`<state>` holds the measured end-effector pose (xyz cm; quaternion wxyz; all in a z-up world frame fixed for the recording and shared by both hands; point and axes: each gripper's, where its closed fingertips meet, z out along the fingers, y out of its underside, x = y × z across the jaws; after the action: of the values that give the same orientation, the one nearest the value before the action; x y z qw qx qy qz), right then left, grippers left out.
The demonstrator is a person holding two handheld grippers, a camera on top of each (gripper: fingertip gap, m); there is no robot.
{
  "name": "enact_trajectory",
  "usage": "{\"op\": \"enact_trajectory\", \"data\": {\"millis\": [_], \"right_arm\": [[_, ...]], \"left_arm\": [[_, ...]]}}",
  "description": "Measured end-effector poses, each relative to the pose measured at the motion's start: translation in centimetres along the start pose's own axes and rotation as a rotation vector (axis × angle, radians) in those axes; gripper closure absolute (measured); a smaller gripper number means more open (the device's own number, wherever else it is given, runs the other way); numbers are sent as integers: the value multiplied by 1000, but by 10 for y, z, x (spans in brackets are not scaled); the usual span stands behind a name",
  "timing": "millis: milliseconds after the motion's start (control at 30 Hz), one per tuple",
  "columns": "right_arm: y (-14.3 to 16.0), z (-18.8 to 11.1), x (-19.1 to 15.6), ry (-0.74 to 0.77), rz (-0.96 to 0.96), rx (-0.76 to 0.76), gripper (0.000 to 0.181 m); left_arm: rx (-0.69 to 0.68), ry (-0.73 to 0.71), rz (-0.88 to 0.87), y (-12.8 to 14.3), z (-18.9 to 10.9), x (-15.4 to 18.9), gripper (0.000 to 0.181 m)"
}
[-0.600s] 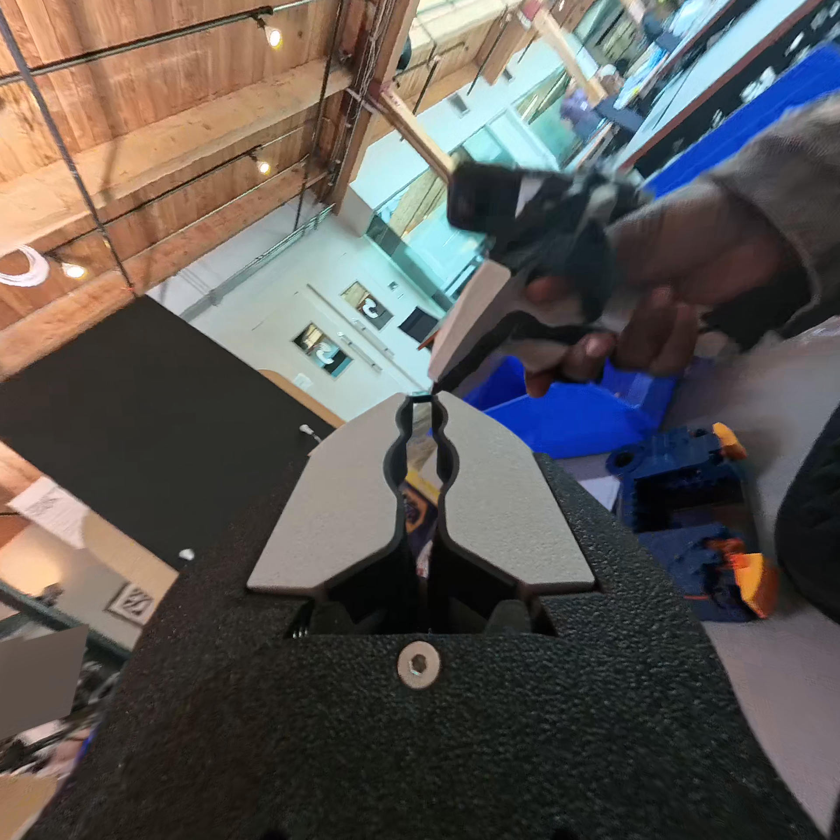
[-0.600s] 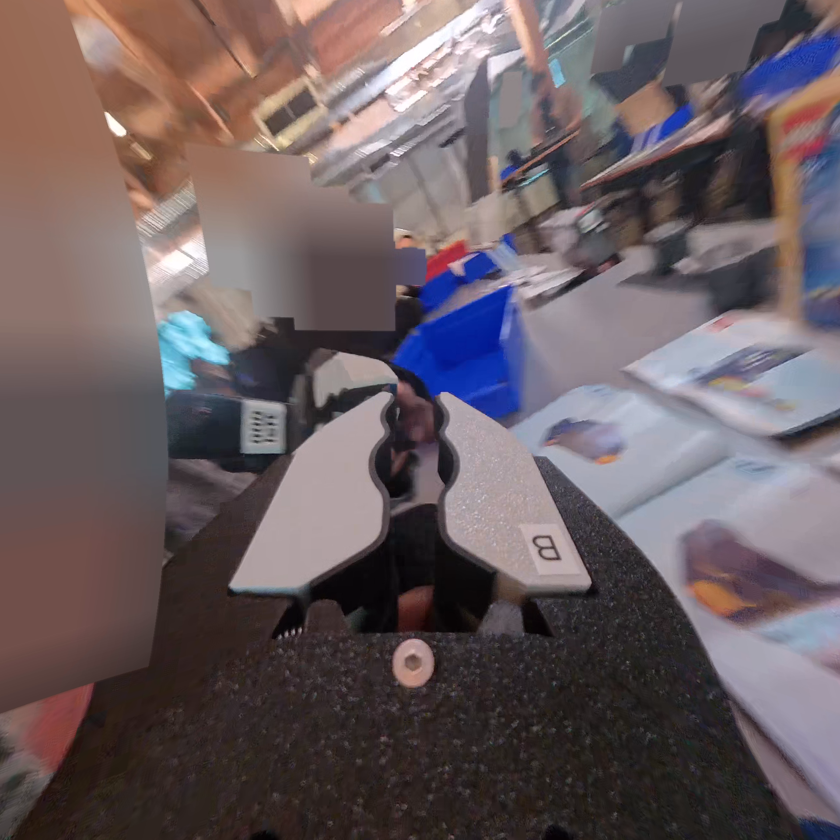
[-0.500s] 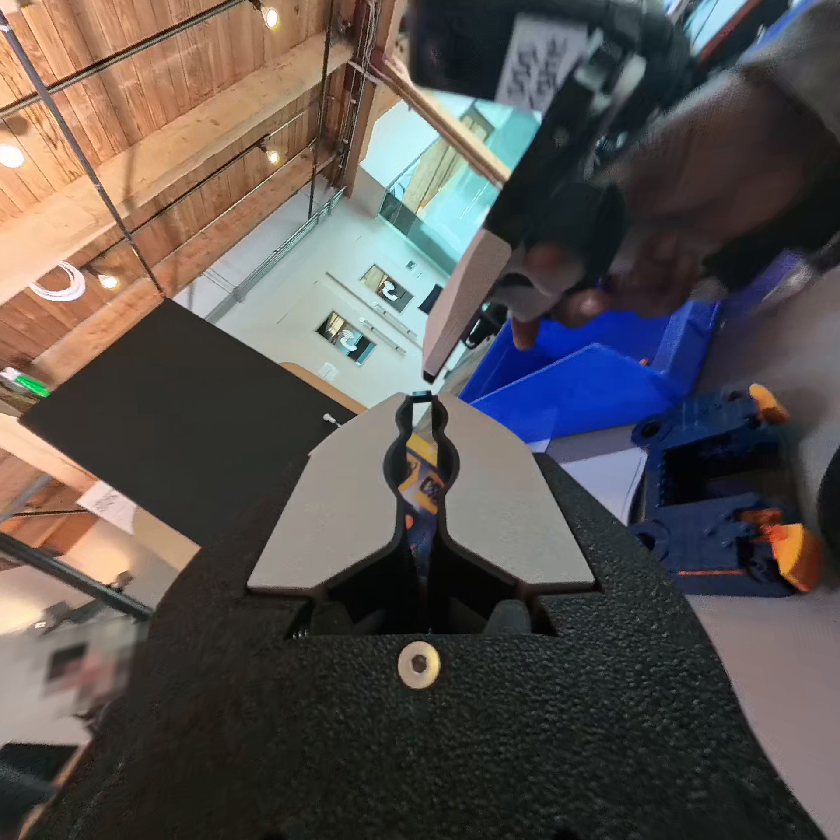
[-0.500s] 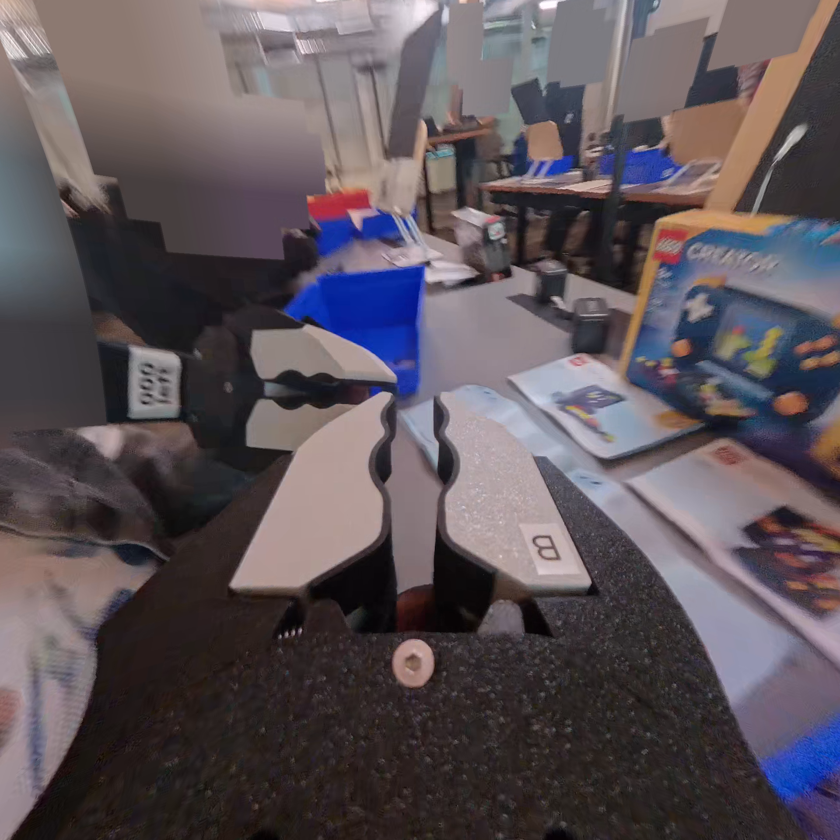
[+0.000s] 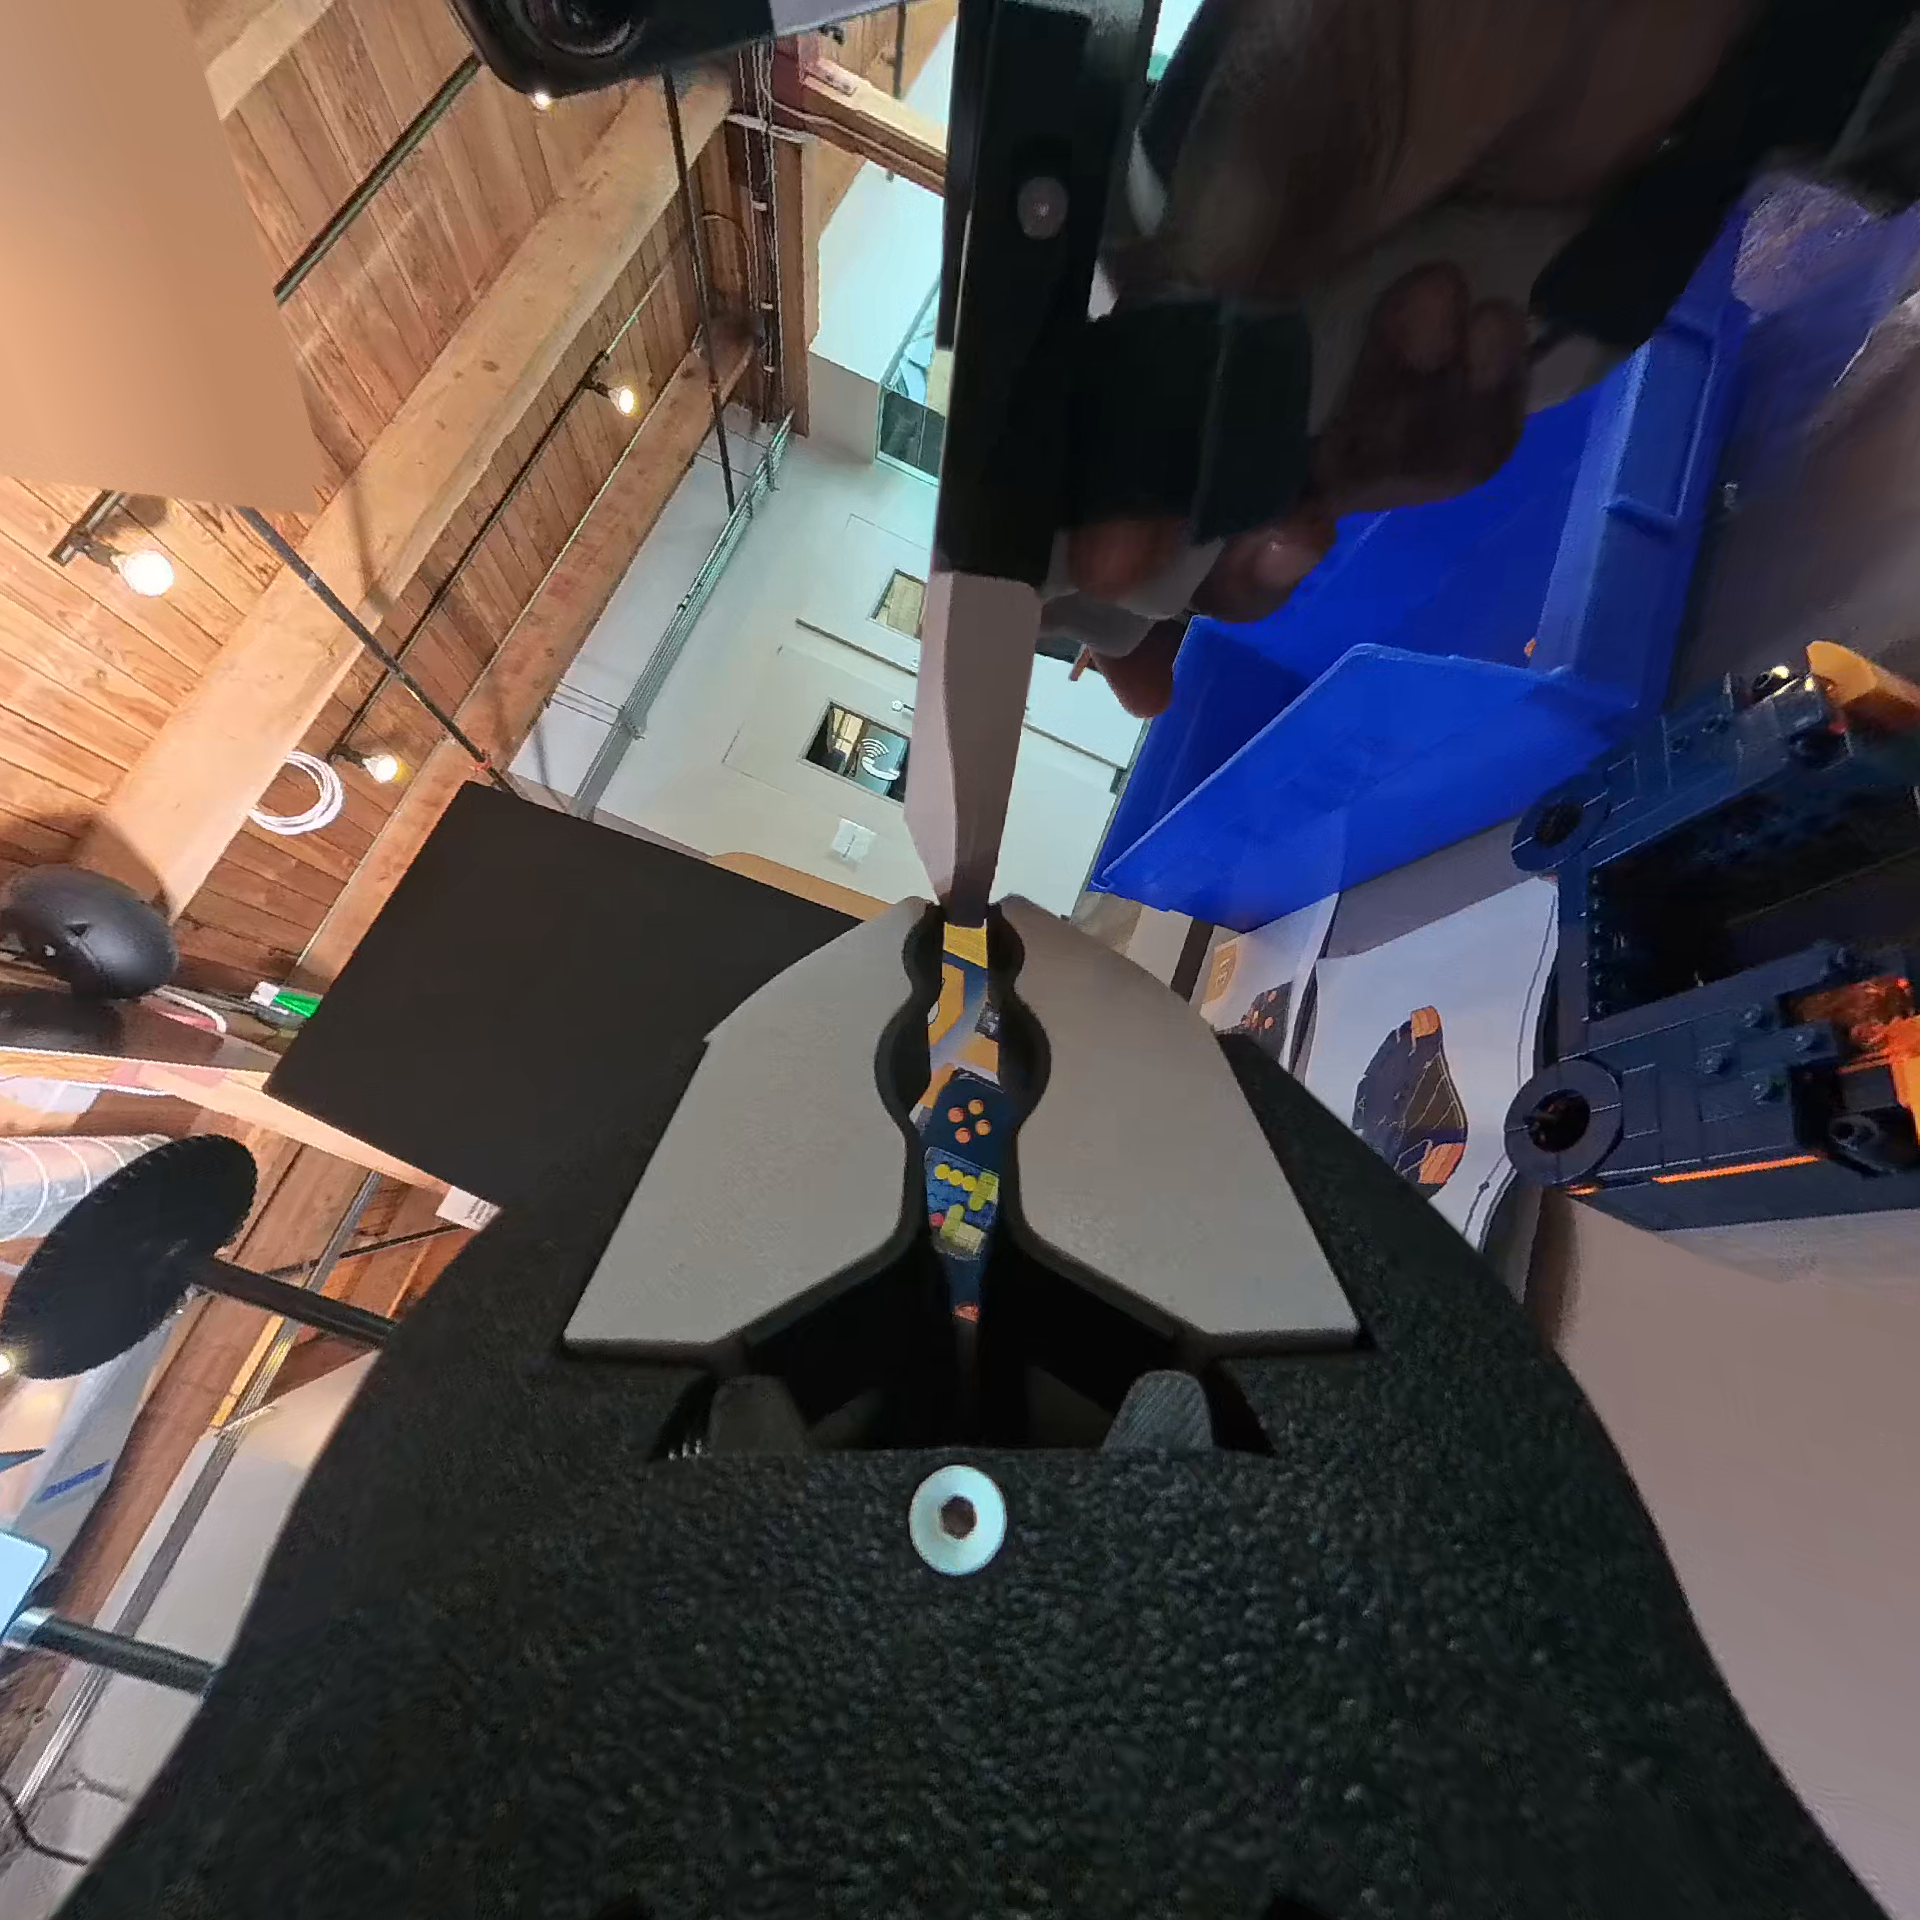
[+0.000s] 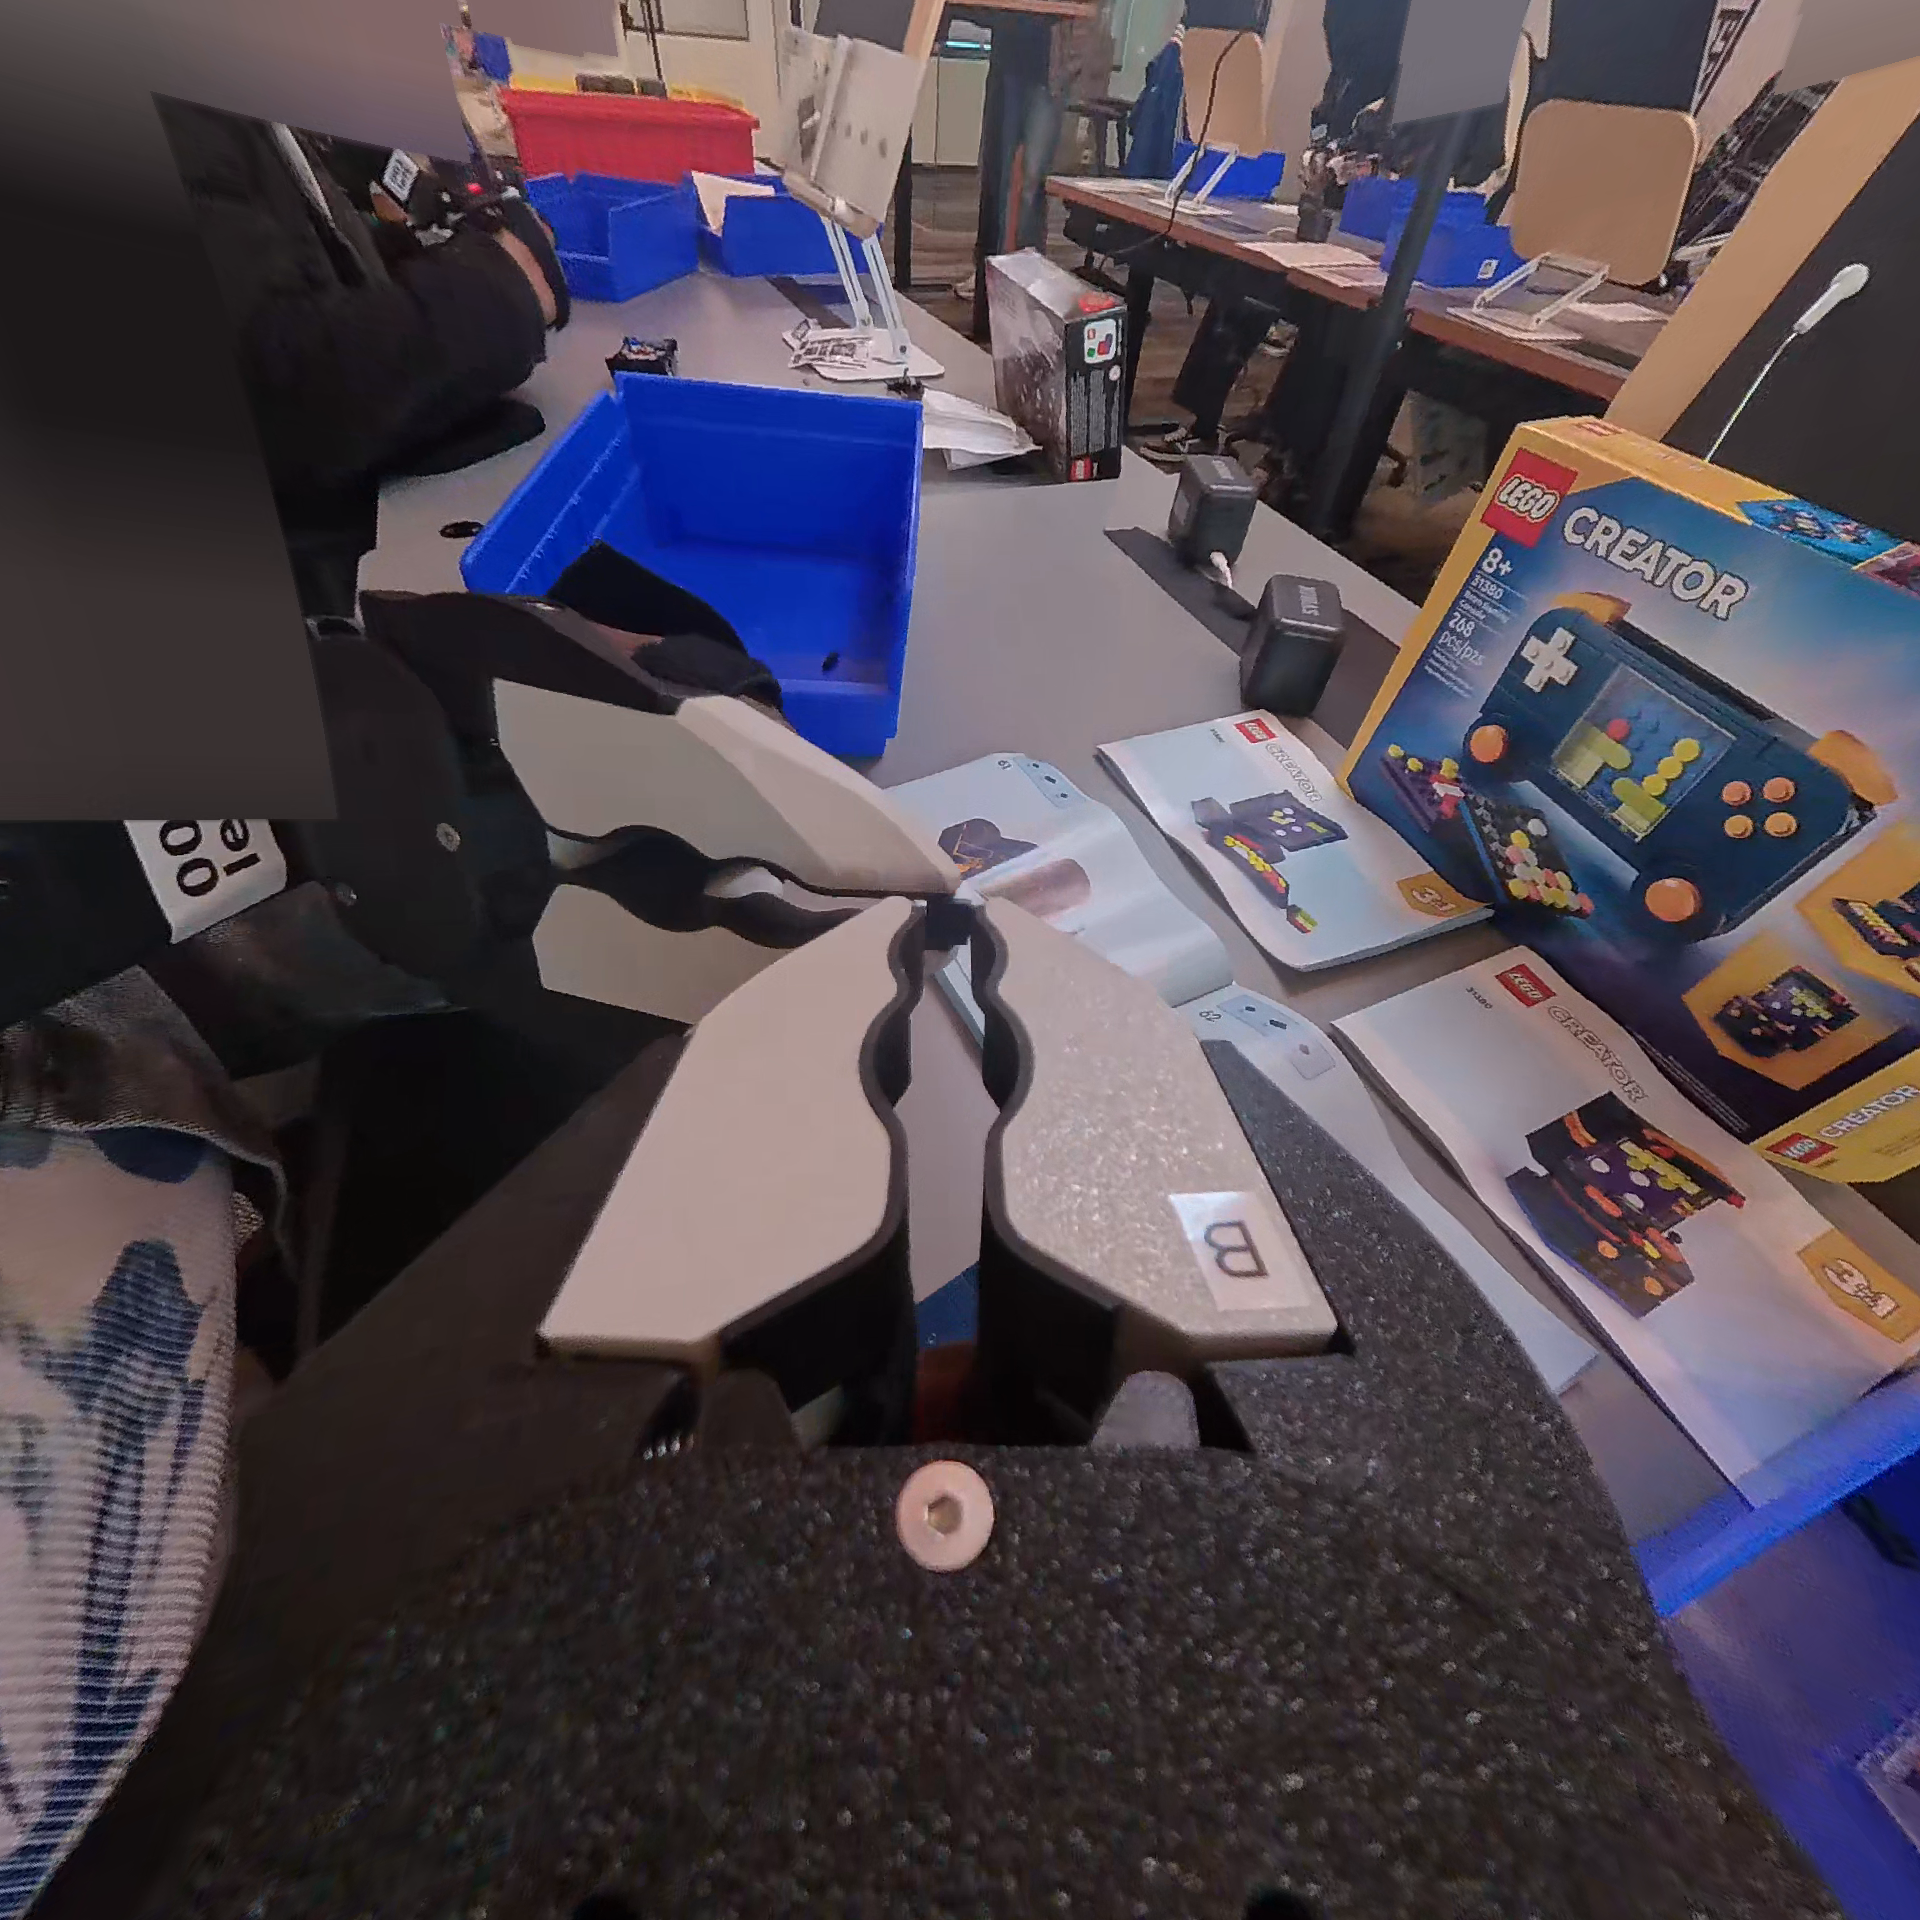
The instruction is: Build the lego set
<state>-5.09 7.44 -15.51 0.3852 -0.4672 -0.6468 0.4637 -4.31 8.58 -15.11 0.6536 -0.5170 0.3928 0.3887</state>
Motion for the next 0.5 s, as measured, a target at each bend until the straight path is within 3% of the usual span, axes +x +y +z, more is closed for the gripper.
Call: {"op": "enact_trajectory", "data": {"millis": [500], "right_arm": [[3, 1, 6, 143, -118, -28, 174]], "left_arm": [[-44, -21, 24, 5, 3, 3, 174]]}}
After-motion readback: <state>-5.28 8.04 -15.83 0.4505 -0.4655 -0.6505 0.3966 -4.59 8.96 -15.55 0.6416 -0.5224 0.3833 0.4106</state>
